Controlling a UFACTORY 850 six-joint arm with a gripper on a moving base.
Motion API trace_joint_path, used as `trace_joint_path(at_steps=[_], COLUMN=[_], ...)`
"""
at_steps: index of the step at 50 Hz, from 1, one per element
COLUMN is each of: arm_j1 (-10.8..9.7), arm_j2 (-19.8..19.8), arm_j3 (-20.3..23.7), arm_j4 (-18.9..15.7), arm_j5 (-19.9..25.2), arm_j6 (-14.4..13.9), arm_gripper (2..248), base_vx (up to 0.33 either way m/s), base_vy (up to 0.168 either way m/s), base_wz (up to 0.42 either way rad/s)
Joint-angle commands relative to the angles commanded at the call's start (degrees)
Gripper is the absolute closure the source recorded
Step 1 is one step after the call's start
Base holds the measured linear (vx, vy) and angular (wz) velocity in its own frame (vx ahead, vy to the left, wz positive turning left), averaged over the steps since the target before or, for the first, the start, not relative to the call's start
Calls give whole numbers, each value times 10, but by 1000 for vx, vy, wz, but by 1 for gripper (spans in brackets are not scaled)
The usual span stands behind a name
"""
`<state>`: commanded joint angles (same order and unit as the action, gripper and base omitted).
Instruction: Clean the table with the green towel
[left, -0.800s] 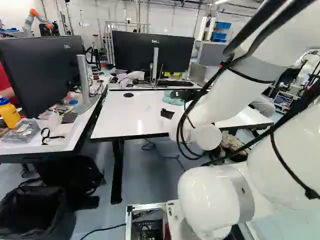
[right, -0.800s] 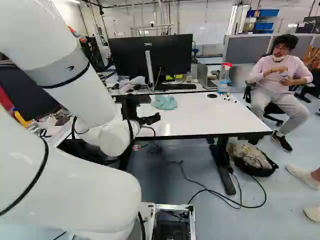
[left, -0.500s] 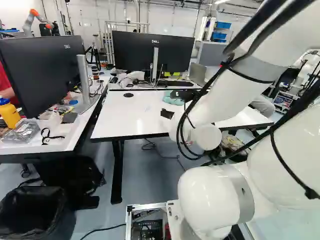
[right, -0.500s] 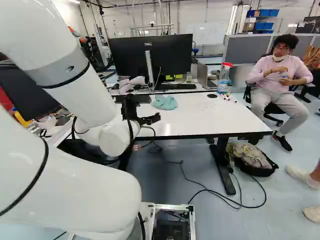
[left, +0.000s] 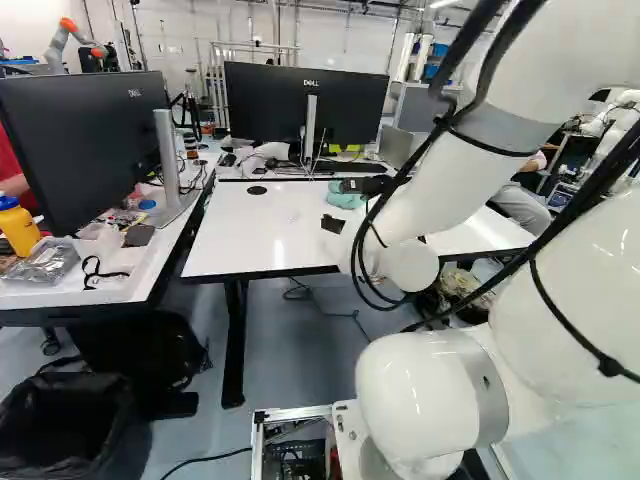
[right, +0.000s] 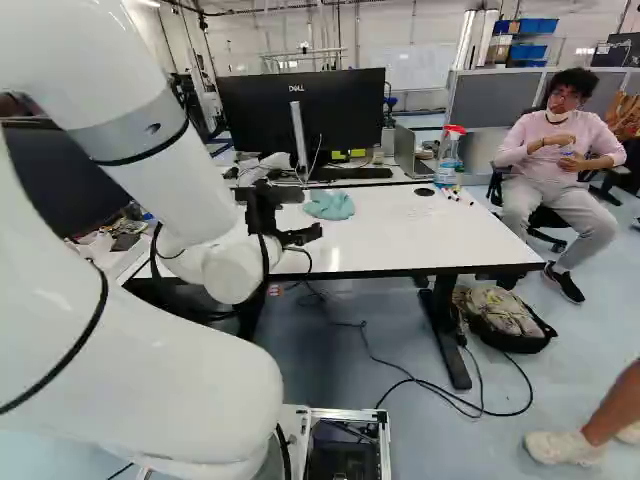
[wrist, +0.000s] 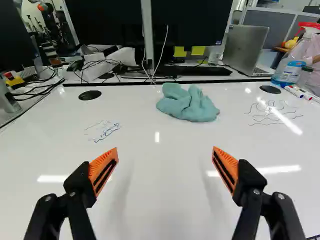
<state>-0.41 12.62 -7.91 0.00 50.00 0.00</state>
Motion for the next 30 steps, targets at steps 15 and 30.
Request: trace_joint_path(at_steps=[15, 30], arm_j1=[-15, -34], arm_j2=[-27, -47], arm_j3=[-33, -73], arm_j4=[0, 0], arm_j5=[0, 0], arm_j6=[0, 0], arm_gripper=[3, 3], base_vx=[0, 0], base_vy=[0, 0], base_wz=[0, 0])
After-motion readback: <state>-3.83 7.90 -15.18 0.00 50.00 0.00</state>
